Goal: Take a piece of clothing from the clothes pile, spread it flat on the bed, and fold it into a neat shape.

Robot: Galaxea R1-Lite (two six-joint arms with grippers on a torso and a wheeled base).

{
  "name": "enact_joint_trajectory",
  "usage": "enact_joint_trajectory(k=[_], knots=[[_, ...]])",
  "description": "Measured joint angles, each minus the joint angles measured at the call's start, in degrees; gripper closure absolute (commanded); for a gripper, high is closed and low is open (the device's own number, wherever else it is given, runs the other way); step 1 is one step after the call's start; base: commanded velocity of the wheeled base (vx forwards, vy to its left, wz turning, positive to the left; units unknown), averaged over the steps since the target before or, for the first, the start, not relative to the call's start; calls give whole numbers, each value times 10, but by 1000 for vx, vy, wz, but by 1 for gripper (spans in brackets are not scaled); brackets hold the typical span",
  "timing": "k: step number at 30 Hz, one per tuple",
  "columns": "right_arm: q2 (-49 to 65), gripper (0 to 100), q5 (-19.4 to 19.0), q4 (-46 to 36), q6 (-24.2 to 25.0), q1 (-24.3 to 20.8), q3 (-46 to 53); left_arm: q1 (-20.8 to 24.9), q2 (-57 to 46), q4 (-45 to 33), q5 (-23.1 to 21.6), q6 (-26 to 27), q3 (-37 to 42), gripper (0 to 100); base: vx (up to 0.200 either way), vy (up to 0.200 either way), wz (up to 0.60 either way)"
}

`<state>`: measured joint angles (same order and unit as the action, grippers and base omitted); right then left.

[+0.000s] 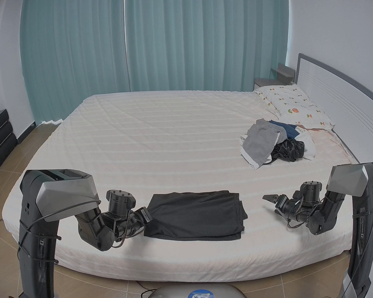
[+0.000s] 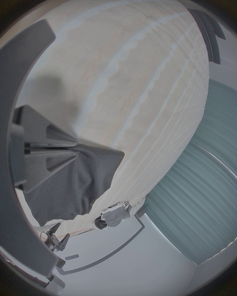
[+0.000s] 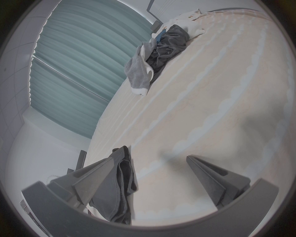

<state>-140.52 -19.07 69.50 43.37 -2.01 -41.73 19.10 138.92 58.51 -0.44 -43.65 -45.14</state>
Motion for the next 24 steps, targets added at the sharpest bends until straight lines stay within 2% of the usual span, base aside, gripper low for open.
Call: enact_joint_trajectory(k=[24], knots=[[0,0,0,0,0,0,0,3,0,-1,1,-1,18,100,0,200,0]])
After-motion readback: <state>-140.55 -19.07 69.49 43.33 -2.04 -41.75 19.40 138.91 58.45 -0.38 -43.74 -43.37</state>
